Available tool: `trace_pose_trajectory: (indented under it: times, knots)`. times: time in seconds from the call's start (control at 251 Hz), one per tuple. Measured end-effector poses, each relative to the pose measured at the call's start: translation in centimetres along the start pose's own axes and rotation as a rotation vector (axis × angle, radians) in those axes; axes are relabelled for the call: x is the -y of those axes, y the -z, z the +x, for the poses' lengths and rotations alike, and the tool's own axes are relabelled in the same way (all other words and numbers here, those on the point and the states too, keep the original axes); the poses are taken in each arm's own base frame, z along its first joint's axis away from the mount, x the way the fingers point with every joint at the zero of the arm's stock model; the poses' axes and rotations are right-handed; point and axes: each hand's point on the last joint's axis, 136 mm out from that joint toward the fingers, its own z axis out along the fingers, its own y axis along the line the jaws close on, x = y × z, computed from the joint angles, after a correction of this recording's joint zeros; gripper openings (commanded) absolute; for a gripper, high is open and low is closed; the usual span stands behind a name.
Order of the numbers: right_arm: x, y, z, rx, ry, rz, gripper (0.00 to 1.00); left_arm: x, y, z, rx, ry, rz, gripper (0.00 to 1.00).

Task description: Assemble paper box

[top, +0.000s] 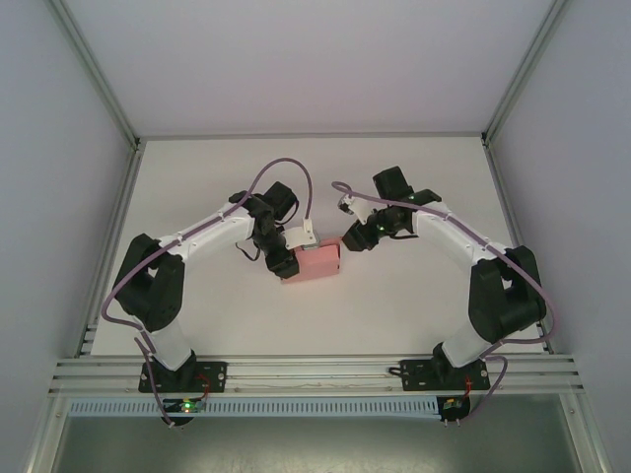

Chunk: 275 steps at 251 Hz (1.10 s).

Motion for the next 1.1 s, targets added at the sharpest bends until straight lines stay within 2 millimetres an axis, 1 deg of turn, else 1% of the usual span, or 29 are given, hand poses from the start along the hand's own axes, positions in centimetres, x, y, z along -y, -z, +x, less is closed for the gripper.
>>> trace_pose_trajectory:
  times: [0.06, 0.136, 0.247, 0.315, 0.447, 0.646, 0.846, 1.097]
  knots:
    - [-0.1, 0.0, 0.0, -0.010, 0.001, 0.001, 0.06, 0.0, 0.0, 0.1, -0.004, 0.002, 0.000, 0.38]
    - [-0.4, -0.1, -0.1, -0.022, -0.021, -0.011, 0.00, -0.3, 0.1, -0.2, -0.005, 0.012, -0.004, 0.38]
    - [-0.3, 0.0, -0.7, -0.030, -0.081, -0.021, 0.00, -0.7, 0.2, -0.5, -0.007, 0.032, -0.011, 0.38]
    - [-0.3, -0.1, -1.0, -0.028, -0.145, -0.028, 0.00, -0.9, 0.3, -0.5, -0.012, 0.043, -0.018, 0.38]
    - [-0.8, -0.2, -1.6, -0.012, -0.305, -0.062, 0.00, -1.0, 0.4, -0.5, -0.029, 0.060, -0.016, 0.38]
    - [-1.6, -0.4, -3.7, 0.048, -0.492, -0.114, 0.00, -1.1, 0.1, 0.0, -0.073, 0.078, -0.005, 0.38]
    - [-2.1, -0.5, -4.6, 0.071, -0.588, -0.143, 0.00, -1.2, 0.1, 0.2, -0.084, 0.080, -0.011, 0.37]
    - [-2.4, -0.8, -5.2, 0.086, -0.703, -0.175, 0.00, -1.1, 0.2, 0.5, -0.101, 0.088, -0.009, 0.36]
